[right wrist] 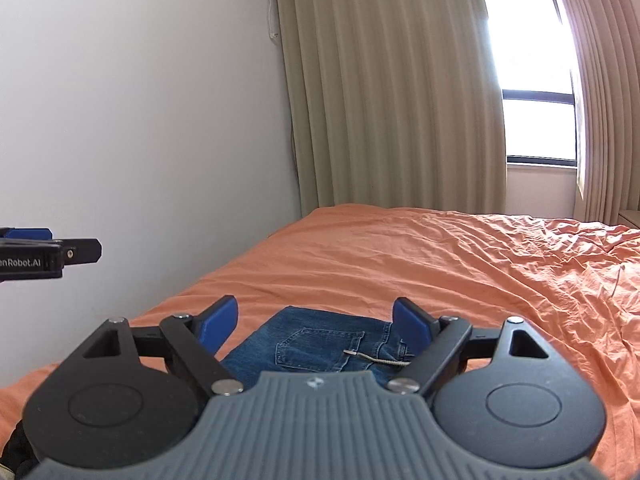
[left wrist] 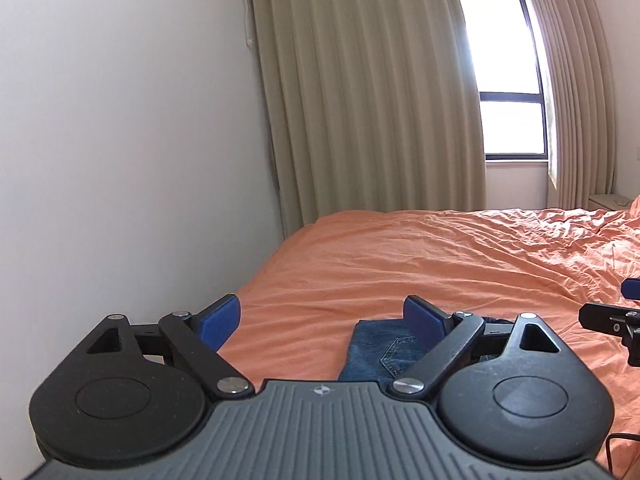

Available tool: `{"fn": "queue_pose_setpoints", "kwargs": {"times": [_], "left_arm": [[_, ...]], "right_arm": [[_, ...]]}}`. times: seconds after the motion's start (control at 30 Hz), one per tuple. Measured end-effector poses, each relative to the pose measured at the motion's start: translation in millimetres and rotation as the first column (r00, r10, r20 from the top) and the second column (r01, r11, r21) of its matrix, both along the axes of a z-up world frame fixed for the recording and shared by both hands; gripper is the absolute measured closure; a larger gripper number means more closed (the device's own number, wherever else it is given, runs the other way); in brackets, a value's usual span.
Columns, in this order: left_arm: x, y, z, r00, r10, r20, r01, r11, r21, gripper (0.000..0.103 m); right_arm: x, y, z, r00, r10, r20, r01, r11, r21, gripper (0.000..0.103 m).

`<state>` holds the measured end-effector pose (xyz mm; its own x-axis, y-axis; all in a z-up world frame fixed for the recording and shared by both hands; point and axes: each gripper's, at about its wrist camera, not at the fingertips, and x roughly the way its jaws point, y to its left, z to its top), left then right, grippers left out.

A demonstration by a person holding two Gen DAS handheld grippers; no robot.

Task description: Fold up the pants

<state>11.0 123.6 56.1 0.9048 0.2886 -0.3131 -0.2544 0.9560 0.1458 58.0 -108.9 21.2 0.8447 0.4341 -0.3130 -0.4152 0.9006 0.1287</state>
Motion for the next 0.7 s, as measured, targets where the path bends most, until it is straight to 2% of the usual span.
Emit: {"fn": "queue_pose_setpoints", "kwargs": {"times": [0.1,0.23,0.3,0.57,0.7], "left_arm": [[-2.9,-10.5,-21.7,0.999,0.026,-0.022,-0.026,0.999,-0.028,0.000],[4.5,-12.0,-51.7,0.994,0.007,-0.105,-0.022,0.989,-0.144,0.000],[11.5,-13.4,-65.7,0.989,-0.002,-0.149,-0.024,0.985,-0.171,0.000],[29.7,-25.9,-114.5,0.953,-0.057,-0.298,0.014,0.989,-0.145,0.000],[28.0,-29.0,-121.8,0.946,-0.073,-0.316,0.029,0.989,-0.144,0.000]], "right_arm": [[-12.9,2.3,-13.8,1.000,-0.018,-0.003,0.018,0.999,-0.028,0.022],[-20.7,8.5,-34.8,0.999,-0.026,-0.031,0.024,0.998,-0.065,0.022],[-22.3,10.2,-46.5,0.997,-0.035,-0.063,0.031,0.997,-0.066,0.022],[-10.7,17.1,-84.5,0.987,-0.084,-0.139,0.070,0.992,-0.104,0.022],[-1.1,13.5,-91.1,0.980,-0.111,-0.168,0.095,0.990,-0.100,0.022]]}}
